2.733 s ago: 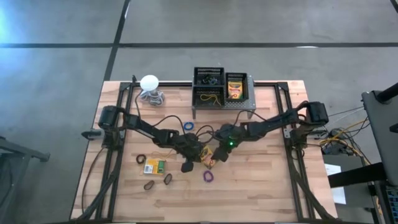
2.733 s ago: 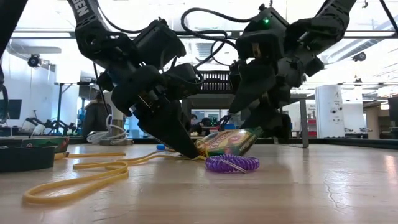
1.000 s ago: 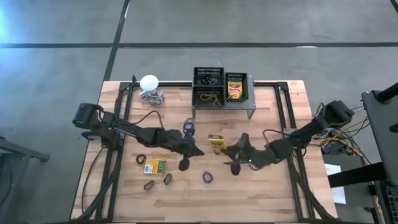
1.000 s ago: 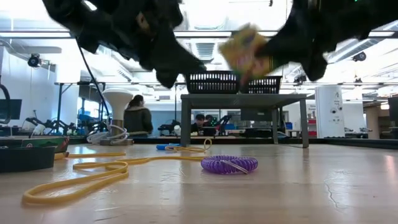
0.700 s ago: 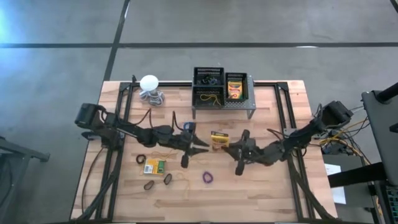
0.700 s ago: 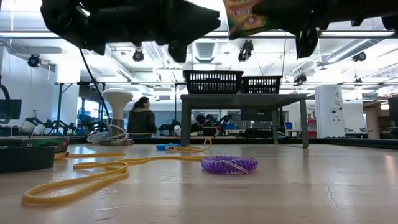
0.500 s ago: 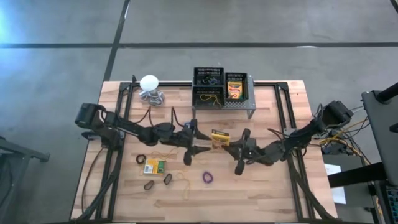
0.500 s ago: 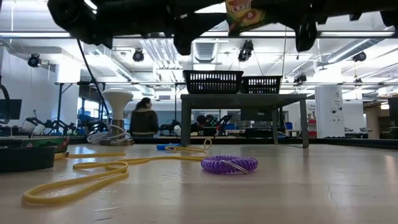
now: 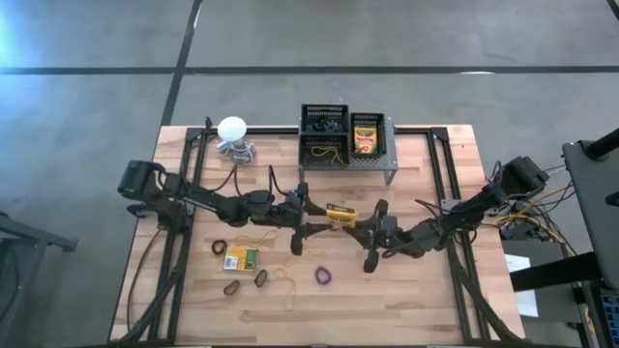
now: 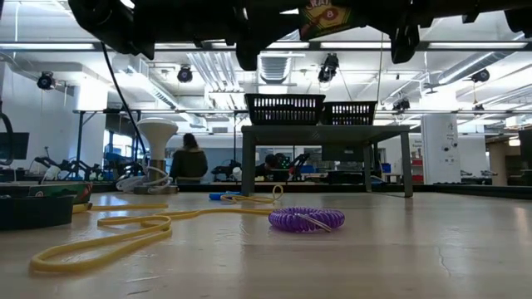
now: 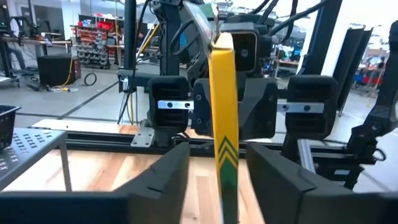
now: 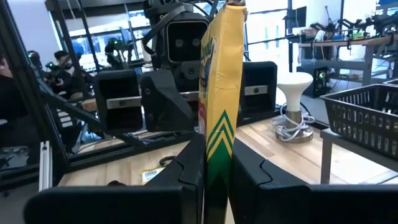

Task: Pick & Place Office Desk Supplies
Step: Put the top yellow crayon box into the right black bin

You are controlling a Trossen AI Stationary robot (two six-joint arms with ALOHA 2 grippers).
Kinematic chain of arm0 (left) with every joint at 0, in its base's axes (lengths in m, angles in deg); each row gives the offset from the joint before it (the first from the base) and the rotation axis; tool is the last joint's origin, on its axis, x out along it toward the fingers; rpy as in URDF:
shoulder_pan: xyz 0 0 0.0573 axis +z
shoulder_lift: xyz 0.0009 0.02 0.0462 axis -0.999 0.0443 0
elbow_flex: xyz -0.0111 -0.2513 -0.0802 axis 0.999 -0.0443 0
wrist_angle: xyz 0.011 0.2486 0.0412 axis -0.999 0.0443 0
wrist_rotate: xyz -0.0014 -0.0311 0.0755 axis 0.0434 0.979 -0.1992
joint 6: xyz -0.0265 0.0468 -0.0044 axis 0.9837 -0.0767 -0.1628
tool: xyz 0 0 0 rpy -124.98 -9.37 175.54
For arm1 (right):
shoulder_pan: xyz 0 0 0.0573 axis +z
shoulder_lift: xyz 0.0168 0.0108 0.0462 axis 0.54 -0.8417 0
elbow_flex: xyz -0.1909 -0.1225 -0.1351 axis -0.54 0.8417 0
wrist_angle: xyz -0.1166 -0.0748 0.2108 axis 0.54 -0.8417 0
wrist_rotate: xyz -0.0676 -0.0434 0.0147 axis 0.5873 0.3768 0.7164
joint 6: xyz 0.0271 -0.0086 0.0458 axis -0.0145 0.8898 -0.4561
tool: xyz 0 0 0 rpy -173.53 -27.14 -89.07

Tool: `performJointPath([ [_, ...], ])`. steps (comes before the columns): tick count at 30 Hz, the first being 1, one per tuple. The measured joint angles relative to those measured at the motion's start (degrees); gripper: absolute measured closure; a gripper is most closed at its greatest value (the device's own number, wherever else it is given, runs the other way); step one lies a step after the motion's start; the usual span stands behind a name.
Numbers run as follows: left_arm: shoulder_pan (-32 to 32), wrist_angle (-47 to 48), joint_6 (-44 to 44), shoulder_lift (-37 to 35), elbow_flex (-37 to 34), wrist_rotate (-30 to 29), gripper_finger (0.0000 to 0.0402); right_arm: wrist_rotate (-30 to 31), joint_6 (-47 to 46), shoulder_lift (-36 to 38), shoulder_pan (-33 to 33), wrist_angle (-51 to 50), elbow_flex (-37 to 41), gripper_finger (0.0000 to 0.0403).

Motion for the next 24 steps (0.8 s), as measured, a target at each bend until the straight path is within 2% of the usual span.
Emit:
performJointPath([
  [7, -0.14, 0.86, -0.5, 0.0, 0.33, 0.44, 0.0339, 0.0, -0.18, 0.0, -0.29, 0.02, 0.02, 0.0361],
  [12, -0.15, 0.84, -0.99, 0.0, 0.33, 0.63, 0.0366, 0.07, -0.22, 0.0, -0.33, -0.02, 0.05, 0.0352],
  [15, -0.16, 0.83, -1.37, 0.0, 0.33, 1.24, 0.0351, 0.05, -0.45, 0.0, -0.37, -0.02, 0.05, 0.035],
  [21, -0.16, 0.75, -1.15, 0.0, 0.49, 1.92, 0.0258, -0.04, -0.46, -0.02, -0.37, 0.0, 0.05, 0.035],
  [24, -0.16, 0.81, -0.28, 0.38, 1.62, 1.95, 0.0226, -0.04, -0.47, -0.02, -0.37, -0.01, 0.05, 0.0349],
])
